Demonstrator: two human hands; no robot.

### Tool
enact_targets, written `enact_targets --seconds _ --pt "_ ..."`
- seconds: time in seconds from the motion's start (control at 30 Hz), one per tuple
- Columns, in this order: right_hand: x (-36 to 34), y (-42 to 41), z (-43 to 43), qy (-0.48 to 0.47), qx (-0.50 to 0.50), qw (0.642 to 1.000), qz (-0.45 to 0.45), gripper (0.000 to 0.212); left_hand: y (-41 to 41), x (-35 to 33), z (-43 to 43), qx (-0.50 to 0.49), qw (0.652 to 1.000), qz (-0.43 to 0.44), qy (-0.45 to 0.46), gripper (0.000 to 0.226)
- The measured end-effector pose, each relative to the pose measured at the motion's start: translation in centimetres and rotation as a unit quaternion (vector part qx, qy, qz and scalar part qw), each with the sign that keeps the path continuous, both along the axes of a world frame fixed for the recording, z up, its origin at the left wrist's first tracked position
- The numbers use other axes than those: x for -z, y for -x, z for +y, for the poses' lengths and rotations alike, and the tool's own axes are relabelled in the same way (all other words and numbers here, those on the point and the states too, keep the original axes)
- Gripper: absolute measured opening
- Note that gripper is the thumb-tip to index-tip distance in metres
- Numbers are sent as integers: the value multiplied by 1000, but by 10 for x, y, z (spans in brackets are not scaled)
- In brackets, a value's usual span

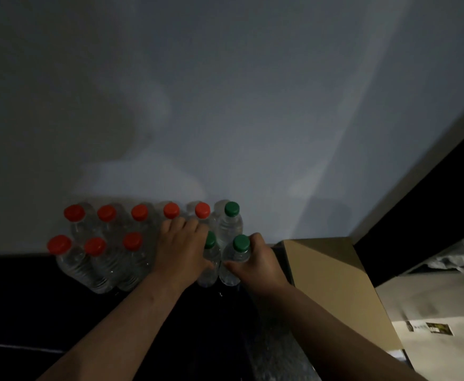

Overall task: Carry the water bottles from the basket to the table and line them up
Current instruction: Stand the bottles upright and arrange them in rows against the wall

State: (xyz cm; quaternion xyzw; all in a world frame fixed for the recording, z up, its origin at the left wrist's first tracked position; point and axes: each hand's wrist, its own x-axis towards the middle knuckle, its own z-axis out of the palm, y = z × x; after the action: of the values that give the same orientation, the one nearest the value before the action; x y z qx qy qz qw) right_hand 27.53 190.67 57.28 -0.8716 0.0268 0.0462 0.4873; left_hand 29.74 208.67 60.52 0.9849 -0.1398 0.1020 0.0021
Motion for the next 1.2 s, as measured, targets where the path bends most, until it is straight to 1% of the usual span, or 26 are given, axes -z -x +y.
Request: enact_targets --seconds 0.1,0.2,0.23,0.3,0.37,0.47,0.53,0.67,0.87,0.97,1.1,1.2 --pt "5 -7 -1 10 -6 1000 -4 49 -3 4 6 -3 1000 3 -10 67" --pt "6 -7 -2 9 -33 999 -2 59 -5 6 10 -1 1000 19 7 67" --pt "8 -6 -2 2 -41 999 1 62 -4 7 11 1 1000 26 17 70" --pt "16 -3 1 -12 -49 999 14 65 -3 7 12 5 999 28 17 85" --pt "26 -1 6 -12 -26 999 27 61 -1 8 12 18 1000 22 9 92" --pt "33 -1 13 -2 8 1000 20 43 -2 9 14 29 1000 8 9 86" --pt "36 -1 15 1 15 1000 12 38 -3 9 14 28 1000 1 2 85" --pt "44 -3 13 11 25 999 27 49 -2 12 14 31 999 -17 2 85" --pt "48 -8 15 7 39 998 44 45 -4 15 16 30 999 -33 3 85" --pt "49 -9 15 -1 36 999 37 48 -5 18 17 36 998 -46 6 85" --pt "50 -7 18 -12 44 999 24 40 -5 17 18 34 998 -45 6 84" --pt "48 -5 18 -21 46 999 19 44 -4 15 18 35 999 -36 12 82"
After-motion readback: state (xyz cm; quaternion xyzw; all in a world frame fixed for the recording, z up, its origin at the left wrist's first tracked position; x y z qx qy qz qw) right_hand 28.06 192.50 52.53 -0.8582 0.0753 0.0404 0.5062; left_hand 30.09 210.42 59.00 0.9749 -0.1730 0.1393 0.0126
